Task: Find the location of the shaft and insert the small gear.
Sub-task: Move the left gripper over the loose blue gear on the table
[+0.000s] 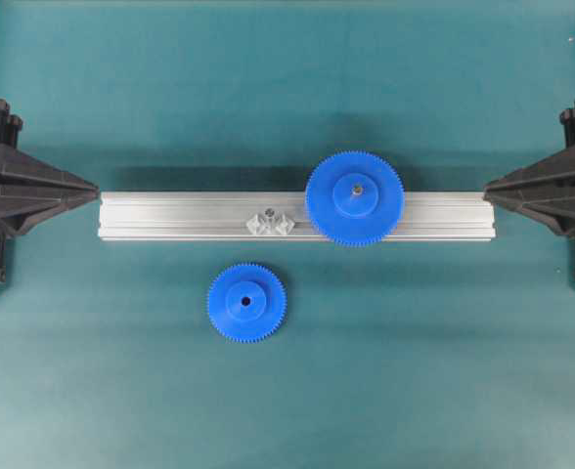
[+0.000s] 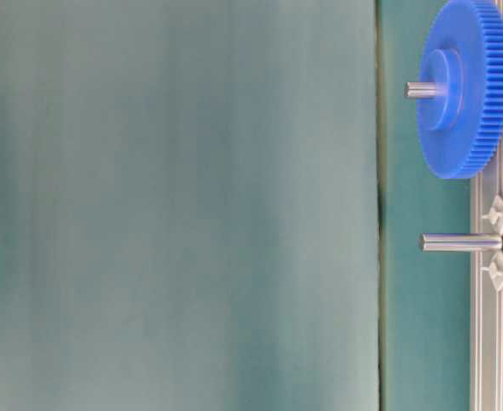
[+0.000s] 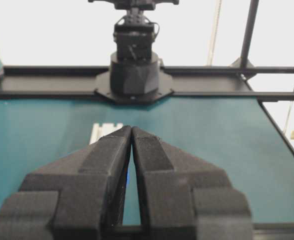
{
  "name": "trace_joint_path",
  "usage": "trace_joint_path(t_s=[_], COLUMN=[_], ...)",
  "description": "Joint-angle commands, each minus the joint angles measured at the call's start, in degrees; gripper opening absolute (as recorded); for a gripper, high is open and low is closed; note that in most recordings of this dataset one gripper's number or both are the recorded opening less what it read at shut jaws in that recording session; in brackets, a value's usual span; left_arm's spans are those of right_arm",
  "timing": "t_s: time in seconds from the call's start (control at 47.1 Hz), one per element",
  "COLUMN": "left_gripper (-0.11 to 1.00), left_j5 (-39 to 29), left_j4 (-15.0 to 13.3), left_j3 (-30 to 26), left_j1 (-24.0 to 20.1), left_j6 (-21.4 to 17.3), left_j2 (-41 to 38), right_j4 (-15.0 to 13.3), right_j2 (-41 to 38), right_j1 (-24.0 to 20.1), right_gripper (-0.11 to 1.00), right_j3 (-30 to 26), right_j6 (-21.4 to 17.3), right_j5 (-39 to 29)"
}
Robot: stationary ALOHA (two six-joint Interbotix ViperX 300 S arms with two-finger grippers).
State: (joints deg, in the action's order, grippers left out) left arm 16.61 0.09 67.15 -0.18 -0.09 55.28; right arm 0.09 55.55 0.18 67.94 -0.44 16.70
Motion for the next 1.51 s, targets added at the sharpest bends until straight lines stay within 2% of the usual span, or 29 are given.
trace_joint_path(t_s=[0.0,0.064,0.127,0.255,0.382,0.574,0.871,1.253,1.487], left_gripper=[0.11,0.11,0.02,0.0,0.0,0.0,0.0,0.0,0.0], left_j5=[1.6,2.9,3.3,2.8,1.1,-7.2,-14.4,-21.9,-28.8], left_j4=[0.3,0.4,0.4,0.5,0.7,1.1,1.1,1.1,1.1], left_j3=[-0.3,-1.1,-1.8,-2.7,-5.0,-9.8,-15.9,-20.8,-24.8], left_j1=[-2.3,-2.5,-2.5,-1.8,-0.8,0.4,2.1,4.4,5.4], left_j6=[3.9,6.7,9.0,11.8,11.6,11.2,5.8,5.5,5.0], left_j2=[-3.0,-4.4,-5.3,-7.9,-11.0,-17.0,-22.1,-28.2,-33.9], right_j4=[0.4,1.0,1.1,1.2,1.1,1.4,1.4,1.4,1.4], right_j2=[-0.8,-0.5,-0.1,1.1,2.5,4.1,4.7,4.7,4.7], right_j1=[0.2,0.2,0.1,0.1,0.2,0.2,0.3,0.8,1.6], right_gripper=[0.16,0.18,0.12,0.03,0.03,0.03,0.03,0.03,0.03], right_j3=[0.9,1.5,1.8,1.4,1.3,1.1,0.7,0.9,1.1], right_j6=[0.2,-0.4,-1.2,-2.2,-2.5,-2.9,-3.8,-3.9,-3.9], right_j5=[0.3,0.1,-0.6,-2.8,-6.0,-12.5,-18.9,-25.5,-28.1])
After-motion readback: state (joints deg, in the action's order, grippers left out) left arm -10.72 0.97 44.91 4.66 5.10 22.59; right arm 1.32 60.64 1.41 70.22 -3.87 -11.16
